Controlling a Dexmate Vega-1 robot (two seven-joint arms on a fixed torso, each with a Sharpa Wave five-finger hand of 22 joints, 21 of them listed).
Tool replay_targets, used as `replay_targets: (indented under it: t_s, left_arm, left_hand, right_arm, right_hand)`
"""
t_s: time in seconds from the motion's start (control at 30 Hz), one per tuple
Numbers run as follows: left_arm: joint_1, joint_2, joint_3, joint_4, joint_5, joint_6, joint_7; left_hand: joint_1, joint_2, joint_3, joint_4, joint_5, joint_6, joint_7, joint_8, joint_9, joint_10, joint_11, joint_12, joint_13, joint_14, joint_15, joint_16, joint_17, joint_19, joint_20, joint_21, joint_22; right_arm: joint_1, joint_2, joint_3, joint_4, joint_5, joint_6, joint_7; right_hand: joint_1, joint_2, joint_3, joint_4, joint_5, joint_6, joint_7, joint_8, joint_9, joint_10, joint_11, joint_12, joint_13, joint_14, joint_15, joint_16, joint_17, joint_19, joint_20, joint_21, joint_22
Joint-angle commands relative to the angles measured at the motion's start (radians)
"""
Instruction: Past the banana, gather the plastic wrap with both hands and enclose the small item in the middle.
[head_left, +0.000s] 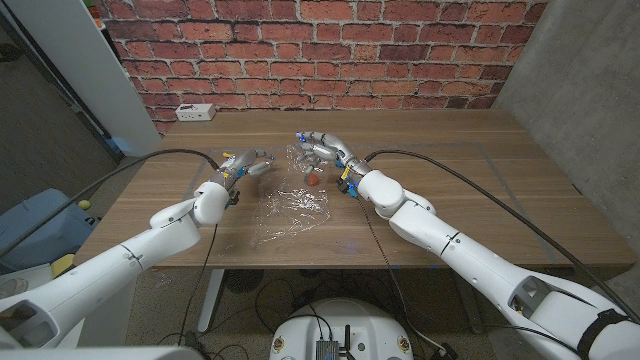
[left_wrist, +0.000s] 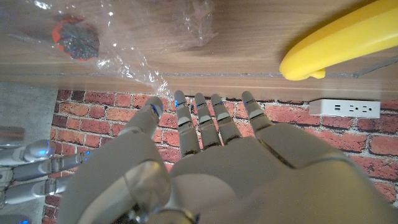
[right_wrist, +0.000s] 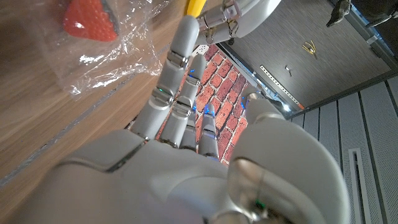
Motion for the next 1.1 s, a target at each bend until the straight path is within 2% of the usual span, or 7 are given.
replay_targets:
  t_s: [0.03, 0.1, 0.2, 0.4, 0.5, 0.67, 1.1]
  left_arm:
    - [0.071, -0.010, -0.030, -0.029, 0.061, -0.009, 0.095]
    - [0.076, -0.006, -0.020, -0.055, 0.089, 0.026, 0.085]
    - [0.081, 0.001, -0.005, -0.089, 0.133, 0.069, 0.072]
    - [0.096, 0.026, 0.014, -0.175, 0.181, 0.120, 0.007]
    - [0.102, 0.039, 0.019, -0.219, 0.198, 0.149, -0.035]
    - [0.121, 0.052, 0.021, -0.280, 0.220, 0.189, -0.075]
    - [0.139, 0.066, 0.068, -0.410, 0.347, 0.324, -0.198]
  left_hand:
    - [0.021, -0.036, -0.025, -0.009, -0.003, -0.069, -0.046, -0.018, 0.013, -0.039, -0.003, -0.006, 0.026, -0.001, -0.009, -0.001, 0.012, 0.001, 0.000, 0.003, 0.004]
    - [0.026, -0.056, -0.043, -0.006, -0.009, -0.122, -0.076, -0.033, 0.010, -0.078, -0.010, -0.017, 0.035, -0.041, -0.006, -0.013, 0.016, -0.022, 0.003, -0.008, 0.004]
    - [0.024, -0.077, -0.072, 0.003, -0.026, -0.186, -0.102, -0.041, 0.004, -0.147, -0.020, -0.037, 0.045, -0.110, 0.004, -0.025, 0.020, -0.082, 0.012, -0.034, 0.006]
    - [0.008, -0.099, -0.107, 0.014, -0.046, -0.237, -0.125, -0.036, -0.002, -0.240, -0.026, -0.059, 0.054, -0.232, 0.050, -0.039, 0.020, -0.166, 0.034, -0.071, 0.010]
    - [-0.001, -0.107, -0.122, 0.018, -0.048, -0.255, -0.139, -0.035, -0.004, -0.285, -0.022, -0.065, 0.056, -0.294, 0.078, -0.041, 0.018, -0.199, 0.035, -0.087, 0.011]
    - [-0.005, -0.121, -0.134, 0.017, -0.044, -0.263, -0.148, -0.032, -0.006, -0.334, -0.028, -0.070, 0.056, -0.354, 0.100, -0.042, 0.016, -0.228, 0.036, -0.102, 0.012]
    - [0.027, -0.173, -0.154, -0.001, -0.033, -0.250, -0.167, -0.016, -0.007, -0.400, -0.041, -0.073, 0.048, -0.431, 0.108, -0.038, 0.013, -0.267, 0.036, -0.123, 0.011]
  right_arm:
    - [0.011, -0.091, -0.038, -0.131, -0.124, -0.159, 0.049]
    - [0.015, -0.114, -0.050, -0.169, -0.162, -0.210, 0.053]
    - [0.005, -0.142, -0.060, -0.218, -0.211, -0.263, 0.043]
    - [-0.025, -0.199, -0.062, -0.309, -0.275, -0.356, 0.042]
    - [-0.038, -0.222, -0.059, -0.343, -0.288, -0.390, 0.051]
    - [-0.061, -0.262, -0.050, -0.390, -0.294, -0.431, 0.073]
    - [-0.107, -0.360, -0.045, -0.523, -0.345, -0.569, 0.117]
  right_hand:
    - [0.053, 0.008, 0.006, -0.014, 0.008, 0.044, -0.009, 0.014, 0.006, 0.033, -0.015, 0.011, 0.006, -0.031, 0.005, 0.022, 0.052, -0.160, 0.068, -0.047, 0.004]
    - [0.086, 0.005, 0.006, -0.018, 0.005, 0.058, -0.013, 0.017, 0.008, 0.036, -0.024, 0.014, 0.013, -0.075, 0.004, 0.027, 0.087, -0.265, 0.094, -0.076, 0.007]
    - [0.123, -0.005, 0.011, -0.023, 0.001, 0.073, -0.024, 0.020, 0.009, 0.033, -0.039, 0.015, 0.022, -0.124, -0.005, 0.019, 0.111, -0.366, 0.114, -0.105, 0.009]
    - [0.171, -0.032, 0.013, -0.016, -0.020, 0.084, -0.042, 0.018, 0.010, 0.000, -0.074, 0.007, 0.040, -0.297, -0.018, -0.038, 0.139, -0.593, 0.135, -0.179, 0.007]
    - [0.180, -0.041, 0.016, -0.013, -0.025, 0.088, -0.054, 0.017, 0.010, -0.027, -0.087, -0.004, 0.046, -0.391, -0.012, -0.079, 0.134, -0.673, 0.153, -0.209, 0.004]
    - [0.191, -0.050, 0.021, -0.013, -0.028, 0.091, -0.060, 0.016, 0.010, -0.063, -0.087, -0.019, 0.051, -0.478, 0.002, -0.121, 0.118, -0.741, 0.181, -0.239, 0.002]
    - [0.223, -0.066, 0.042, -0.018, -0.031, 0.063, -0.075, 0.002, 0.010, -0.143, -0.085, -0.041, 0.049, -0.606, 0.037, -0.170, 0.094, -0.801, 0.181, -0.270, -0.001]
